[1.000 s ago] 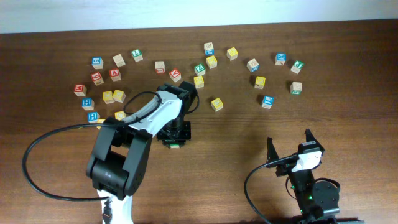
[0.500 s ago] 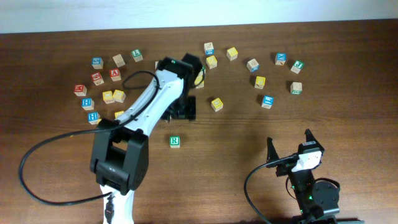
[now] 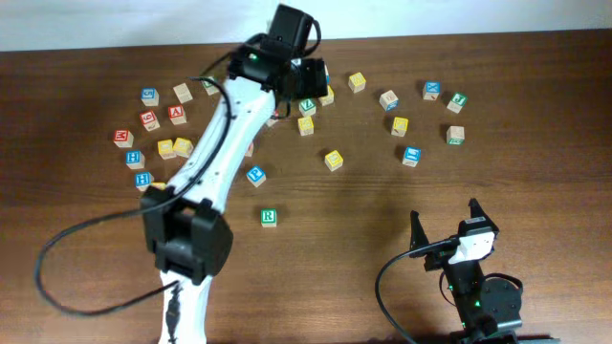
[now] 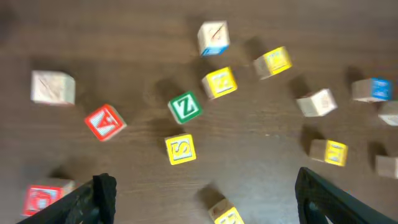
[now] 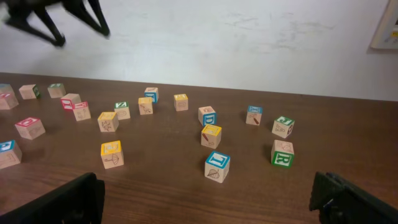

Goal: Spell out RSS

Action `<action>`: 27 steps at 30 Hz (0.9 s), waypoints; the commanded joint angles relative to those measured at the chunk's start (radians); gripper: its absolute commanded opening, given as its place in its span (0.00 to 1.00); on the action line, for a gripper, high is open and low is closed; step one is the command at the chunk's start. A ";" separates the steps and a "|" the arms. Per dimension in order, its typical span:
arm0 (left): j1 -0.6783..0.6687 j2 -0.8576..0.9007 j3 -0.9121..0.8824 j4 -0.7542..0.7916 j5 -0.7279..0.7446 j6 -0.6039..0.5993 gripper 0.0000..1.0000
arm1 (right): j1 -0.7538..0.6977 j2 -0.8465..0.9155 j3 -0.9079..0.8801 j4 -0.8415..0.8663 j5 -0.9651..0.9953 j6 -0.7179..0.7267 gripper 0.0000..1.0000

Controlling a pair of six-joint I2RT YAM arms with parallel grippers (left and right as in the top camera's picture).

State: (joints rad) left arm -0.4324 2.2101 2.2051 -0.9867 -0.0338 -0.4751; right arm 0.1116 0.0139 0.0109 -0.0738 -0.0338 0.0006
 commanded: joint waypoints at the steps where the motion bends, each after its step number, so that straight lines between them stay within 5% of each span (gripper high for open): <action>1: -0.021 0.118 0.008 0.000 -0.030 -0.109 0.84 | -0.008 -0.007 -0.005 -0.005 0.005 0.003 0.98; 9: -0.076 0.277 0.008 0.033 -0.251 -0.121 0.71 | -0.007 -0.007 -0.005 -0.005 0.005 0.003 0.98; 20: -0.075 0.319 0.008 0.093 -0.248 -0.142 0.50 | -0.007 -0.007 -0.005 -0.005 0.005 0.003 0.98; 25: -0.075 0.365 0.008 0.093 -0.247 -0.142 0.49 | -0.007 -0.007 -0.005 -0.005 0.005 0.003 0.98; 27: -0.075 0.365 0.008 0.096 -0.247 -0.142 0.40 | -0.007 -0.007 -0.005 -0.005 0.004 0.003 0.98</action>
State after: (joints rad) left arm -0.5095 2.5473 2.2051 -0.8890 -0.2672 -0.6144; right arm 0.1116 0.0139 0.0109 -0.0738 -0.0338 0.0010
